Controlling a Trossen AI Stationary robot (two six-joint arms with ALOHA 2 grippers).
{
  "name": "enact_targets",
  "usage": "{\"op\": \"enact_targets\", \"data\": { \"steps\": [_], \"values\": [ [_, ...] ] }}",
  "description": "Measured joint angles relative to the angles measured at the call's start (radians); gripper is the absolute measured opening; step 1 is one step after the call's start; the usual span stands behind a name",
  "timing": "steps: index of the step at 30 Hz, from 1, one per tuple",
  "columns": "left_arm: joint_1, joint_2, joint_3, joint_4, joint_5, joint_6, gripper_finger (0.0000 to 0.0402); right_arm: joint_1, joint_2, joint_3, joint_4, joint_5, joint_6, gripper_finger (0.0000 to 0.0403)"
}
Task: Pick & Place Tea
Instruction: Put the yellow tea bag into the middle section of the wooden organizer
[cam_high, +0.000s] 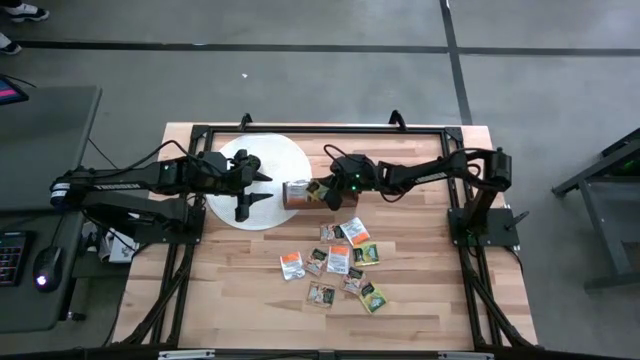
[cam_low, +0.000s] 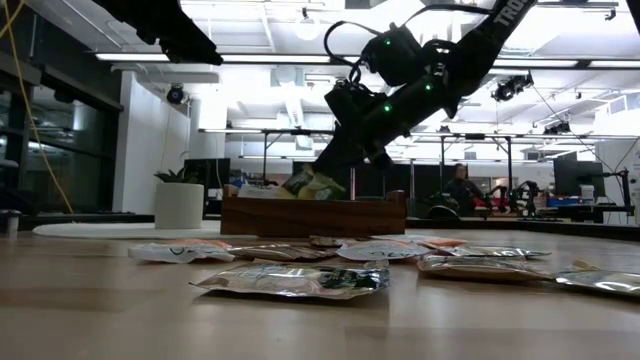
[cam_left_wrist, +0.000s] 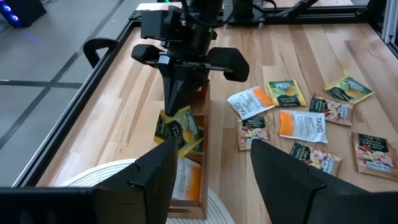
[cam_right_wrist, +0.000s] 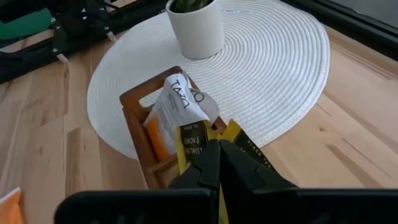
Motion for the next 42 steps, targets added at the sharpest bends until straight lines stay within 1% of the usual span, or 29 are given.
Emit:
{"op": "enact_targets", "data": {
  "steps": [7,10,15,19,26,29,35,38,42],
  "values": [
    [0.0,0.0,0.0,0.0,0.0,0.0,0.0202,0.0,0.0,0.0,-0.001,-0.018,0.009,0.0029],
    [0.0,0.0,0.0,0.0,0.0,-0.004,0.0202,-0.003,0.0,0.0,-0.001,-0.023,-0.008,0.0052],
    [0.0,0.0,0.0,0.0,-0.001,-0.006,0.0202,-0.028,0.0,0.0,-0.001,-0.081,-0.008,0.0096],
    [0.0,0.0,0.0,0.0,-0.001,-0.006,0.0202,-0.06,-0.017,0.0,-0.008,-0.154,-0.024,0.0126],
    [0.0,0.0,0.0,-0.001,-0.003,0.001,0.0202,-0.113,-0.085,0.009,-0.053,-0.346,-0.126,0.0155],
    [0.0,0.0,0.0,-0.001,-0.003,0.001,0.0202,-0.126,-0.09,0.064,-0.162,-0.387,-0.183,0.0164],
    [0.0,0.0,0.0,-0.001,-0.008,0.001,0.0202,-0.139,-0.082,0.247,-0.419,-0.382,-0.325,0.0174],
    [0.0,0.0,0.0,0.0,-0.008,0.001,0.0202,-0.156,-0.052,0.345,-0.552,-0.392,-0.378,0.0174],
    [0.0,0.0,0.0,-0.001,-0.009,0.001,0.0202,-0.167,0.028,0.498,-0.771,-0.424,-0.458,0.0174]
  ]
}}
